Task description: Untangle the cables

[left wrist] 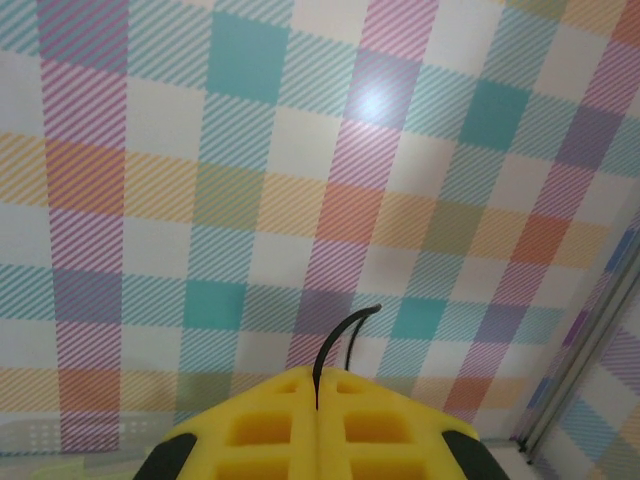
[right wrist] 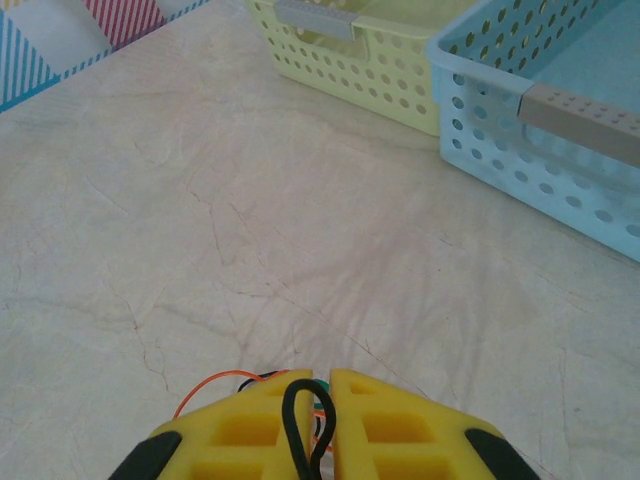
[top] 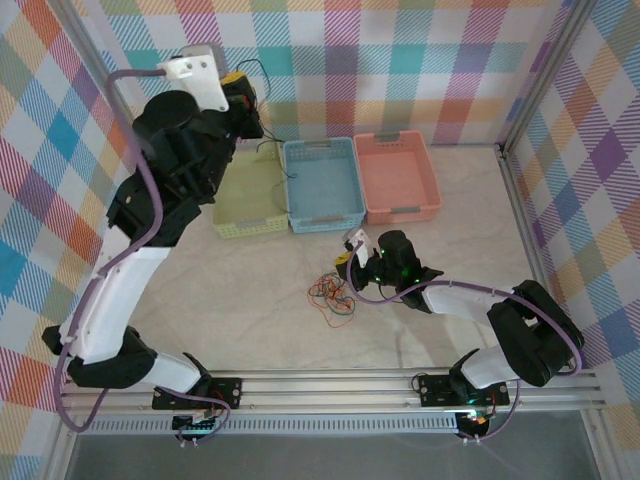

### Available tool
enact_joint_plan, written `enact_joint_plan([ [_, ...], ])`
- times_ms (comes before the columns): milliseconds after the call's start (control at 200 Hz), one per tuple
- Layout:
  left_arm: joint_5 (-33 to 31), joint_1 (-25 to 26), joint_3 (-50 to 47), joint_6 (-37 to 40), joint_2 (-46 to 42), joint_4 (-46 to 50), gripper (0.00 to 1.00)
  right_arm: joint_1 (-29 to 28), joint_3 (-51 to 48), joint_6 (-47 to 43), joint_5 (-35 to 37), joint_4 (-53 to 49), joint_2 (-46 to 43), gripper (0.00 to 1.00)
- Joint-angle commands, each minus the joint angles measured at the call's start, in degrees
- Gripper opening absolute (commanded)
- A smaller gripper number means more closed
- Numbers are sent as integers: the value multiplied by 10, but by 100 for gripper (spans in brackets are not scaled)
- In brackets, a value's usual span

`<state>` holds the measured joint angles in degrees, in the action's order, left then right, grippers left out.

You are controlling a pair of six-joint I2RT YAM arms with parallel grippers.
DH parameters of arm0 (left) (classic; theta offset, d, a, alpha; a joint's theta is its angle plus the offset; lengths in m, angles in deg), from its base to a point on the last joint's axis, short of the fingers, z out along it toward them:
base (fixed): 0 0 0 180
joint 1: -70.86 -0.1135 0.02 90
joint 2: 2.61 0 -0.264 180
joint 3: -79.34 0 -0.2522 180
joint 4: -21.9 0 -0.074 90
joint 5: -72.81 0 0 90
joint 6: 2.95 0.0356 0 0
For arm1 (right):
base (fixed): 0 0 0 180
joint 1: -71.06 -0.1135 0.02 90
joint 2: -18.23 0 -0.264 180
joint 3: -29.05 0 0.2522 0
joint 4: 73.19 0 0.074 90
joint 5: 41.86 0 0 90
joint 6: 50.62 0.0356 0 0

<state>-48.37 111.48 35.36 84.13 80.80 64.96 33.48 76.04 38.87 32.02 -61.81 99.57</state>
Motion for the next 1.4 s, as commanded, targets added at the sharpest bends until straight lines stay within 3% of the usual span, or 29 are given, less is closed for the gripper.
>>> enact_joint_plan([
  [0, 28, -19, 50, 17, 37, 17, 0, -2, 9, -4, 13, 2, -3, 14],
  [680, 261, -161, 259, -92, 318, 96, 0, -2, 15, -8, 5, -4, 4, 14],
  [1000, 285, -173, 283, -127, 418, 96, 0, -2, 15, -9, 3, -4, 4, 14],
  [1395, 277, -178, 194, -148, 488, 117, 0, -2, 17, -8, -2, -2, 6, 14],
])
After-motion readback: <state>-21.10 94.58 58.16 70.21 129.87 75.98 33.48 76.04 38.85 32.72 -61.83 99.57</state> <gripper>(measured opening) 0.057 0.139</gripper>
